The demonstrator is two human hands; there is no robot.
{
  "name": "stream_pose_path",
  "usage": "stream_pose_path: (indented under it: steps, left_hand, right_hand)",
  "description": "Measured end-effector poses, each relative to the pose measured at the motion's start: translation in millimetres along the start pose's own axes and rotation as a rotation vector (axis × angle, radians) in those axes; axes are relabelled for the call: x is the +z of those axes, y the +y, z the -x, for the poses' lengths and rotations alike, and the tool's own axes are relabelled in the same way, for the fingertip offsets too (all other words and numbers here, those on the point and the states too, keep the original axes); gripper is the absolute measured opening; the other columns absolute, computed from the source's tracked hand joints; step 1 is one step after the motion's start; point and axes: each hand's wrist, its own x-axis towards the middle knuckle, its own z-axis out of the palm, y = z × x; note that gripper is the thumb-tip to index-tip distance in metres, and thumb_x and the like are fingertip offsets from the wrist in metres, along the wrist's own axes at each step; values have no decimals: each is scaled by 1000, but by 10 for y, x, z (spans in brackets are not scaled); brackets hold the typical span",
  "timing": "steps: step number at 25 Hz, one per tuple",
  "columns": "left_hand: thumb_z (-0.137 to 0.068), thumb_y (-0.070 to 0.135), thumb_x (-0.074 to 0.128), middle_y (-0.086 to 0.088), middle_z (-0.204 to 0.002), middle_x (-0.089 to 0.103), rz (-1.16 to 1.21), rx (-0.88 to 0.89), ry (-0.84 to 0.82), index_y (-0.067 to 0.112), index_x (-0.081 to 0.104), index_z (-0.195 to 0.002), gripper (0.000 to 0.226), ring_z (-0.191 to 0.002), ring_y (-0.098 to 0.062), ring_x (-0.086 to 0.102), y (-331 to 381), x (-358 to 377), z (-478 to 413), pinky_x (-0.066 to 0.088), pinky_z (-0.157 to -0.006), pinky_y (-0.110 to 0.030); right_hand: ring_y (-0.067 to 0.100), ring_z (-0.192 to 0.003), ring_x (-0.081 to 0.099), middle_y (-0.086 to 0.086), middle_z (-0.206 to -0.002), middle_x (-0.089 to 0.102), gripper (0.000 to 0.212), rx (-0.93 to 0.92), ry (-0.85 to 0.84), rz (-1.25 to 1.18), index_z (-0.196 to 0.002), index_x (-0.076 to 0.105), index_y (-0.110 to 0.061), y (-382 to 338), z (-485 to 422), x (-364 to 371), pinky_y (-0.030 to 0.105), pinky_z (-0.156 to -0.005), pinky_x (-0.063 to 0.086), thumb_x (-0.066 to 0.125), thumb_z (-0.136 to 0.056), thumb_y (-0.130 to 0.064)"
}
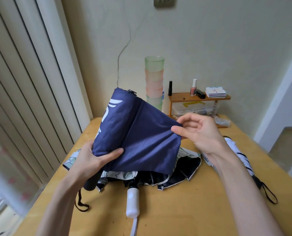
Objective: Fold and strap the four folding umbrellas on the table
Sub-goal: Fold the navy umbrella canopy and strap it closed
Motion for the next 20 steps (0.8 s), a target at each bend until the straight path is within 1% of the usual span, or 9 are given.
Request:
stream_pose_path:
  steps: [2, 4, 7, 10, 12, 13, 16, 18, 20]
  left_hand:
    - [-44, 63, 91, -11, -91, 78, -22, -1, -4, 6, 72, -99, 81, -88, -32, 75, 26, 9, 3, 59, -83, -60]
    - [-43, 65, 90, -8, -89, 78, -47, -8, -7, 9, 72, -98, 80, -86, -30, 76, 30, -7, 5, 60, -82, -59]
    - [-43, 63, 91, -7, -83, 78, -64, -10, -15, 9, 73, -91, 74, -79, -27, 76, 17, -54, 9, 60, -74, -51]
    - [-58, 53, 101, -4, -76, 77, -65, -14, -10, 7, 72, -87, 61, -68, -18, 73, 25, -72, 13, 55, -65, -42]
    - [-63, 40, 95, -2, -68, 73, -59, -15, 11, 4, 69, -84, 49, -61, -13, 68, 45, -63, 16, 51, -60, -37]
    - [-63, 38, 92, -3, -68, 72, -53, -8, 15, 3, 69, -84, 47, -60, -13, 68, 57, -53, 16, 51, -59, -36]
    - [-63, 39, 99, -5, -74, 75, -19, -1, 19, 2, 69, -89, 54, -64, -15, 72, 72, -22, 23, 54, -59, -32]
    - [-60, 42, 101, -6, -77, 76, 8, -13, 29, 3, 69, -91, 59, -67, -17, 72, 70, -13, 15, 55, -60, -33]
    - [-62, 45, 101, -4, -74, 75, 37, -24, 59, 5, 69, -90, 59, -66, -18, 71, 62, 27, 4, 55, -60, -33]
  right_hand:
    - [9, -83, 74, -6, -83, 79, 22, -2, 16, -13, -85, 74, -14, 51, -19, 10, 19, -77, 58, 87, -78, 2]
    - [9, -79, 73, -8, -82, 78, 19, -3, -32, 137, -86, 76, -18, 74, -21, -16, 19, -78, 59, 90, -79, -7]
    - [17, -72, 75, 2, -80, 80, 17, 40, -126, 303, -86, 76, -16, 60, -5, -81, 25, -73, 62, 91, -80, -21]
    - [17, -77, 76, 7, -82, 80, 21, 25, -32, 187, -82, 72, -11, 41, 0, -138, 28, -81, 62, 92, -76, -10]
    - [18, -83, 75, 6, -86, 79, 24, 11, 29, 55, -88, 71, -13, 25, 5, -107, 31, -89, 61, 90, -77, -3]
    - [17, -88, 74, 5, -89, 78, 25, 12, 40, -16, -95, 73, -14, 31, 5, -72, 32, -92, 60, 88, -80, -2]
    - [17, -108, 75, 2, -110, 79, 32, 144, -70, -216, -126, 71, -17, 34, 23, 57, 35, -96, 61, 77, -95, -19]
    - [20, -112, 75, 1, -114, 80, 30, 215, -100, -173, -126, 73, -16, 73, 16, 133, 33, -93, 62, 70, -99, -28]
    - [19, -109, 76, -1, -111, 81, 25, 159, 1, -134, -120, 76, -13, 123, -4, 234, 32, -90, 62, 67, -102, -28]
